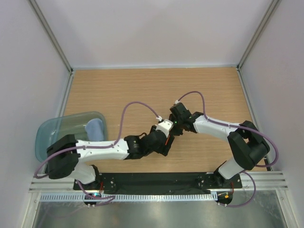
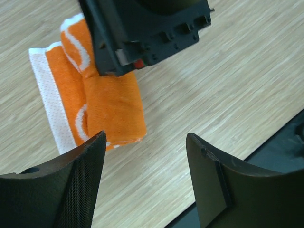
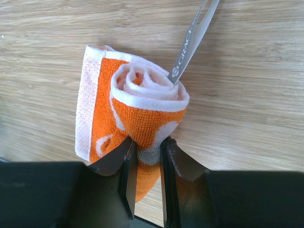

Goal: Roll the towels
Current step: Roll the towel

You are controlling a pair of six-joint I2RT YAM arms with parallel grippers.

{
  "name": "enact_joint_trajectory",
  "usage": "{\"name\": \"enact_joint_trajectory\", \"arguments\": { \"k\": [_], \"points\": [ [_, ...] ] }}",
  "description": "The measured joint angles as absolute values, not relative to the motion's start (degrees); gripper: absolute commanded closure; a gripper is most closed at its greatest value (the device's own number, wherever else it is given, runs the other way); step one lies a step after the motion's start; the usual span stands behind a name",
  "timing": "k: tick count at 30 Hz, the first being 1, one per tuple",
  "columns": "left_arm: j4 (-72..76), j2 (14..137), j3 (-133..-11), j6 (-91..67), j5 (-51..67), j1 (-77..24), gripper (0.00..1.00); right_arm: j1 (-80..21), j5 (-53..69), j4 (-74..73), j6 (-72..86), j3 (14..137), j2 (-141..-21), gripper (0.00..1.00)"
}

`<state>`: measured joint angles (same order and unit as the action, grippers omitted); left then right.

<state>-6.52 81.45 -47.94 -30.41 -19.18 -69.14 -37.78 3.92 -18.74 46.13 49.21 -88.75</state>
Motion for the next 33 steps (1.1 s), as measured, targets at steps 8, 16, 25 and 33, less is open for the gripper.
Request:
{"name": "enact_joint_trajectory", "arguments": {
  "k": [8, 16, 25, 33],
  "points": [
    [-6.3, 90.6, -50.2, -28.4, -24.1, -71.2, 0.31, -37.8, 4.0, -19.4, 45.7, 49.4, -88.8, 0.73],
    [-5.6, 94.3, -50.6, -28.1, -26.7, -71.6, 0.35, -37.8, 4.2, -20.6, 45.2, 50.4, -88.8, 0.70],
    [-4.4, 96.5, -49.5, -28.7, -29.5, -71.6, 0.69, -37.8, 5.2, -22.4, 44.6, 52.2, -89.1, 0.56],
    [-4.5, 96.7, -49.6, -31.1, -30.8, -71.9, 1.00, -36.6, 5.2, -23.7, 43.7, 52.3, -88.8, 0.37]
  ]
}}
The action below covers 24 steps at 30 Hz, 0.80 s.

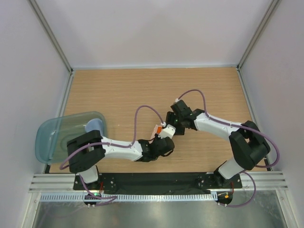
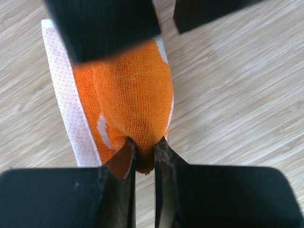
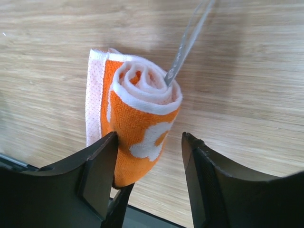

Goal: Roll the towels
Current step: Roll the towel

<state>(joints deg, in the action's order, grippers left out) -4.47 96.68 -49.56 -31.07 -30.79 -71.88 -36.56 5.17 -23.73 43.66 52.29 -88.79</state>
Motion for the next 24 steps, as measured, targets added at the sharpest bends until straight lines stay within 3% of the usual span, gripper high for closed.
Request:
{"name": "enact_joint_trajectory", "arguments": {
  "k": [7, 13, 24],
  "points": [
    [-1.1, 94.3, -46.5, -33.0, -26.4, -70.3, 1.00, -29.8, 5.6, -21.3, 43.4, 49.8, -77.6, 0.27],
    [7.9, 89.9, -39.6, -37.3, -13.3, -63.9, 1.00, -27.2, 6.5, -13.2, 43.9, 43.7, -66.2, 0.27],
    [33.3, 90.3, -26.7, -52.1, 14.9, -50.1, 1.00, -26.4, 11.9, -1.3, 48.9, 28.8, -65.6, 0.27]
  ]
}}
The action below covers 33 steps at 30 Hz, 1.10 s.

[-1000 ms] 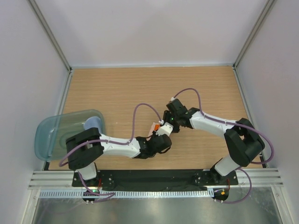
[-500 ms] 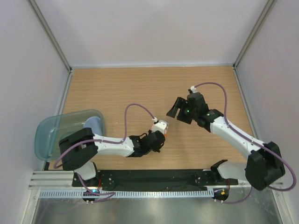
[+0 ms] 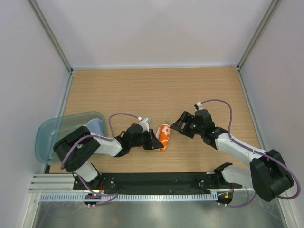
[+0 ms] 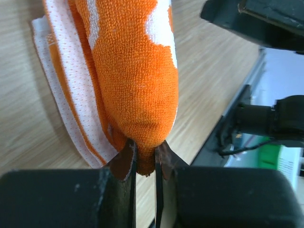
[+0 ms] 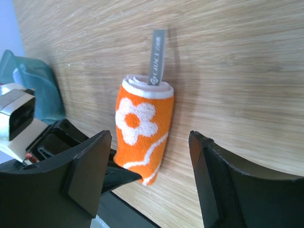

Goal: Roll the towels
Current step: Roll the towel

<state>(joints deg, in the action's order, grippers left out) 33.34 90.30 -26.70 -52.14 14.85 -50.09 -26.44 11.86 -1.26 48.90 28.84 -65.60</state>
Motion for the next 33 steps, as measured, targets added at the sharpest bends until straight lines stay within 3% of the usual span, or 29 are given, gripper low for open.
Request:
{"name": "enact_joint_trajectory", "arguments": {
  "k": [8, 17, 33],
  "points": [
    [45.5, 93.8, -22.2, -60.1, 22.4, -46.3, 1.00, -26.4, 15.7, 11.8, 53.5, 23.0, -70.7, 0.27],
    [49.5, 95.3, -20.9, -64.2, 24.3, -44.3, 1.00, -29.6, 16.8, 22.1, 56.8, 17.9, -74.4, 0.27],
    [62.5, 102.7, -18.5, -71.1, 28.8, -40.8, 1.00, -34.4, 16.2, 42.0, 61.3, 17.1, -87.4, 0.30]
  ]
}}
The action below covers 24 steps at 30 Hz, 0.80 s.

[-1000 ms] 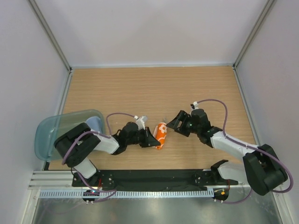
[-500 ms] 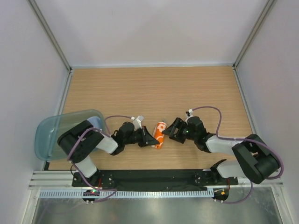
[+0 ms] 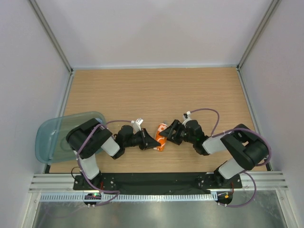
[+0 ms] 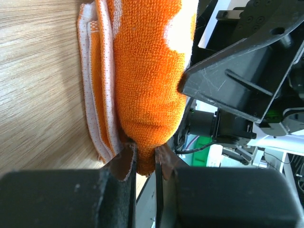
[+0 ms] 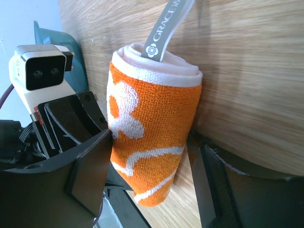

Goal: Roll the towels
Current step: Roll the towel, then place the rolled towel into the container

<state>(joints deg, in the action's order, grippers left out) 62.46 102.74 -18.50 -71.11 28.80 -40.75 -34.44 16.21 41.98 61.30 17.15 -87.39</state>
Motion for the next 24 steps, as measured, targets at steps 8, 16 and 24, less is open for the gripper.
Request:
{"name": "enact_joint_trajectory", "arguments": {
  "k": [8, 16, 24],
  "points": [
    [63.7, 103.0, -17.9, -72.6, 29.5, -39.7, 1.00, -36.4, 15.5, 51.0, 63.4, 17.1, -94.1, 0.50],
    [64.3, 103.6, -17.6, -73.0, 29.9, -39.2, 0.84, -37.0, 15.4, 57.4, 65.8, 17.0, -99.0, 0.72],
    [51.5, 94.1, -18.7, -67.2, 29.2, -39.2, 0.43, -37.6, 12.4, 37.6, 59.0, 22.4, -87.7, 0.74]
  ]
}}
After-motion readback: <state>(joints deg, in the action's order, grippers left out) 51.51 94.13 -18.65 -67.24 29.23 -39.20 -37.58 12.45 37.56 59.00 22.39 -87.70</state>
